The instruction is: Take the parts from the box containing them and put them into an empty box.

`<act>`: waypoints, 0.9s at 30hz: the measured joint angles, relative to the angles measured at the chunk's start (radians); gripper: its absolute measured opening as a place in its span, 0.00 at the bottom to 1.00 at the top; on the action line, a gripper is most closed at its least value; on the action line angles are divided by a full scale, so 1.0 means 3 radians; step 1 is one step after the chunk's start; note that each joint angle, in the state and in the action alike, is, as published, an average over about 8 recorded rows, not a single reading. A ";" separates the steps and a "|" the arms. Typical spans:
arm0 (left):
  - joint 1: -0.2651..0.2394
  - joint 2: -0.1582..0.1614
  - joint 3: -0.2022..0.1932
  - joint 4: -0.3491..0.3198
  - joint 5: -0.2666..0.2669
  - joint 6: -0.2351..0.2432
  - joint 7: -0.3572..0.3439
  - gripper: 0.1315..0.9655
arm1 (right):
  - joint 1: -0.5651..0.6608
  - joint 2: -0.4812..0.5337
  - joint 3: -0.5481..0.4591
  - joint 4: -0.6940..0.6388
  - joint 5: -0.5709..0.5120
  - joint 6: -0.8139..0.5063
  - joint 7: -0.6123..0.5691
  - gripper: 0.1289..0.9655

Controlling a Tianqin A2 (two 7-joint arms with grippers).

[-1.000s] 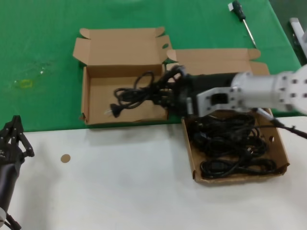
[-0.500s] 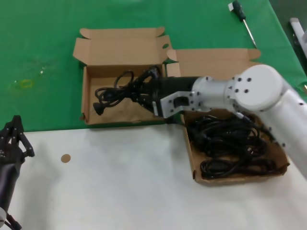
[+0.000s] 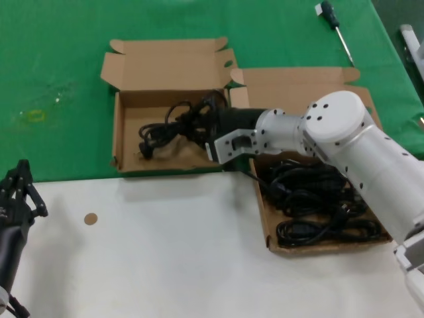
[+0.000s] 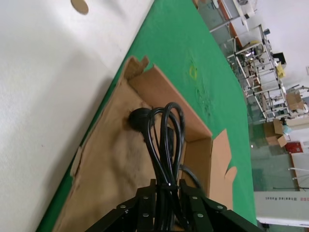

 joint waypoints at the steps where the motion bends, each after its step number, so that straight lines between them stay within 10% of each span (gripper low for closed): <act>1: 0.0000 0.0000 0.0000 0.0000 0.0000 0.0000 0.0000 0.02 | 0.0021 -0.0019 0.0019 -0.0070 0.0021 0.0008 -0.0066 0.13; 12: 0.0000 0.0000 0.0000 0.0000 0.0000 0.0000 0.0000 0.02 | 0.0039 -0.0033 0.0082 -0.0161 0.0071 -0.0004 -0.0175 0.21; 27: 0.0000 0.0000 0.0000 0.0000 0.0000 0.0000 0.0000 0.02 | -0.0447 0.0626 -0.0031 0.1404 -0.0363 -0.0153 0.1226 0.57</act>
